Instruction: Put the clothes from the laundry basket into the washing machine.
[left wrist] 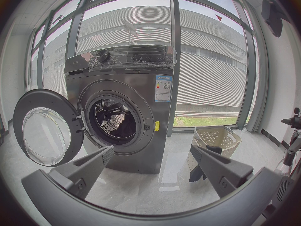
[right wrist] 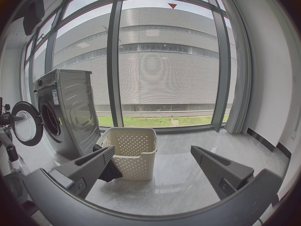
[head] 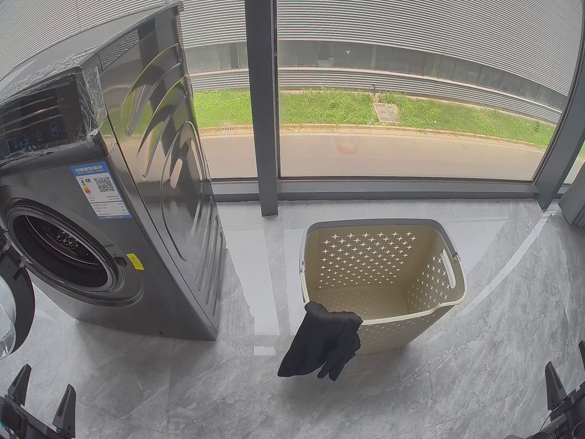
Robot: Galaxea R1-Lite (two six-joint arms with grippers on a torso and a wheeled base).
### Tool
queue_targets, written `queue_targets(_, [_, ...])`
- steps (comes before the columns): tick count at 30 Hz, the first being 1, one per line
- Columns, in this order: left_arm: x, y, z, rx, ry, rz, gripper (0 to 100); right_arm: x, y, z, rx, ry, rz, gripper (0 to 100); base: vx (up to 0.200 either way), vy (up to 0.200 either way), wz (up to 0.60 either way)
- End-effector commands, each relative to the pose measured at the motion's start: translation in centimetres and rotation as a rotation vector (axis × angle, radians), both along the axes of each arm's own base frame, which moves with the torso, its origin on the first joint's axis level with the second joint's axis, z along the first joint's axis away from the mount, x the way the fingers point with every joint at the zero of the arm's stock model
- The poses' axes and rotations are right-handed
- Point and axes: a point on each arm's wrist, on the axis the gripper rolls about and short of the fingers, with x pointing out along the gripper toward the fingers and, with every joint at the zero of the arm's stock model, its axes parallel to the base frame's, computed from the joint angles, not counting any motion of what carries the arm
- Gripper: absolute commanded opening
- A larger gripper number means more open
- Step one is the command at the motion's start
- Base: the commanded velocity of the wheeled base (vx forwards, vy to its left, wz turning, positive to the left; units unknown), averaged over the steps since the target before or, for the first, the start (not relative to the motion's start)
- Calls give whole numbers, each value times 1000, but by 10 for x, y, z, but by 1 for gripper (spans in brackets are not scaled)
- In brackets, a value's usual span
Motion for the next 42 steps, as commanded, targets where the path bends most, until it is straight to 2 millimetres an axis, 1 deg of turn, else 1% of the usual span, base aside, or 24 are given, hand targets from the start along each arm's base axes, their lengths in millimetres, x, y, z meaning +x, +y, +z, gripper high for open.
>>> queue_targets(1, [0, 0, -5, -1, 0, 2, 100, -22, 0, 78, 11, -248, -4, 100, 0, 0, 0])
queue_targets(2, [0, 0, -5, 0, 0, 0, 100, -17, 0, 94, 9, -219, 8, 100, 0, 0, 0])
queue_targets(4, [0, 0, -4, 0, -2, 0, 100, -8, 0, 98, 4, -159, 46, 100, 0, 0, 0])
queue_targets(7, [0, 0, -4, 0, -2, 0, 100, 4, 4, 84, 2, -50, 220, 100, 0, 0, 0])
queue_targets(8, [0, 0, -4, 0, -2, 0, 100, 4, 4, 84, 2, -50, 220, 100, 0, 0, 0])
queue_targets(9, [0, 0, -5, 0, 0, 0, 100, 18, 7, 78, 35, 49, 332, 100, 0, 0, 0])
queue_targets(11, [0, 0, -4, -1, -2, -1, 100, 27, 8, 74, 74, 123, 409, 100, 0, 0, 0])
queue_targets(13, [0, 0, -4, 0, -2, -1, 100, 35, 10, 72, 88, 183, 461, 100, 0, 0, 0])
queue_targets(15, [0, 0, -5, 0, 0, -1, 100, 53, 11, 69, 102, 291, 510, 100, 0, 0, 0])
queue_targets(16, [0, 0, -5, 0, 0, -1, 100, 53, 11, 69, 102, 291, 510, 100, 0, 0, 0])
queue_targets(17, [0, 0, -5, -1, 0, -1, 100, 67, 12, 68, 95, 355, 532, 100, 0, 0, 0])
queue_targets(18, [0, 0, -5, -1, 0, 0, 100, 70, 13, 68, 93, 363, 536, 100, 0, 0, 0])
queue_targets(20, [0, 0, -5, -1, 0, 0, 100, 93, 17, 67, 91, 425, 588, 100, 0, 0, 0])
queue_targets(23, [0, 0, -5, -1, 0, 0, 100, 111, 28, 63, 73, 441, 679, 100, 0, 0, 0])
queue_targets(26, [0, 0, -5, -1, 0, -1, 100, 124, 36, 57, 62, 481, 716, 100, 0, 0, 0])
queue_targets(29, [0, 0, -5, -1, 0, 0, 100, 141, 41, 46, 54, 573, 681, 100, 0, 0, 0])
queue_targets(30, [0, 0, -5, -1, 0, 0, 100, 141, 41, 45, 54, 577, 679, 100, 0, 0, 0])
queue_targets(31, [0, 0, -5, -1, 0, 2, 100, 149, 44, 42, 51, 601, 676, 100, 0, 0, 0])
queue_targets(36, [0, 0, -4, 0, -2, 0, 100, 170, 55, 36, 39, 610, 699, 100, 0, 0, 0])
queue_targets(37, [0, 0, -5, -1, 0, 0, 100, 175, 60, 33, 35, 609, 715, 100, 0, 0, 0])
queue_targets(42, [0, 0, -5, -1, 0, 0, 100, 191, 73, 22, 19, 625, 733, 100, 0, 0, 0])
